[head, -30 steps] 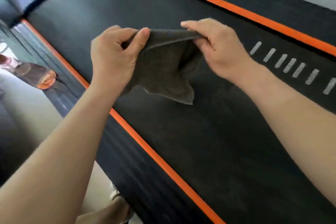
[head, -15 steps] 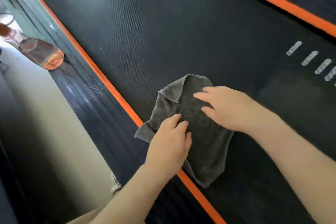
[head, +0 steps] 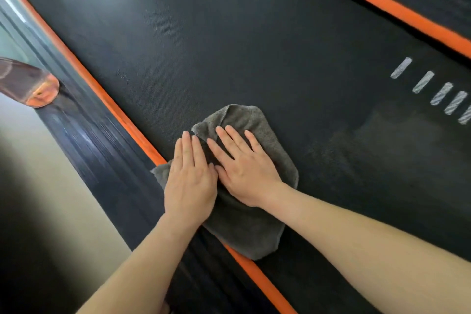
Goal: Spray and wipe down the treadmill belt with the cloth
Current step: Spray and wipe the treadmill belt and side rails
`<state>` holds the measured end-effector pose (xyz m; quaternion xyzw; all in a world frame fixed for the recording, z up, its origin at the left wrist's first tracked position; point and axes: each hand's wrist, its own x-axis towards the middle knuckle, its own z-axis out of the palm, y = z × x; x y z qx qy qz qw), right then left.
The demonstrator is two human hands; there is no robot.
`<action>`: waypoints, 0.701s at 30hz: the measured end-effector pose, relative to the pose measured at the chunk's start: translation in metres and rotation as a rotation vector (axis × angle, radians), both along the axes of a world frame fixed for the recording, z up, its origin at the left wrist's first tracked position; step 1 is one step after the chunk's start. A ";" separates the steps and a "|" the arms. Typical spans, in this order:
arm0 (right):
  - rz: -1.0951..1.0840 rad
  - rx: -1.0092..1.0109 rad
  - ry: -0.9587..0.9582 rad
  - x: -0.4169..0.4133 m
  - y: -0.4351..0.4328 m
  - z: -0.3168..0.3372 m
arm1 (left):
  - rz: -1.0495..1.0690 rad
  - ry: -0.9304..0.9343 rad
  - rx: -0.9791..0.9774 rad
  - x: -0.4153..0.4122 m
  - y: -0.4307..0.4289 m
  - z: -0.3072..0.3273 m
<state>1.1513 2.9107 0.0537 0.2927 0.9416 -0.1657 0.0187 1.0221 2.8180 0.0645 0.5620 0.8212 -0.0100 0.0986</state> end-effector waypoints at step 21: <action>-0.158 -0.086 -0.055 -0.013 0.018 0.008 | -0.004 0.054 -0.004 0.030 0.019 0.003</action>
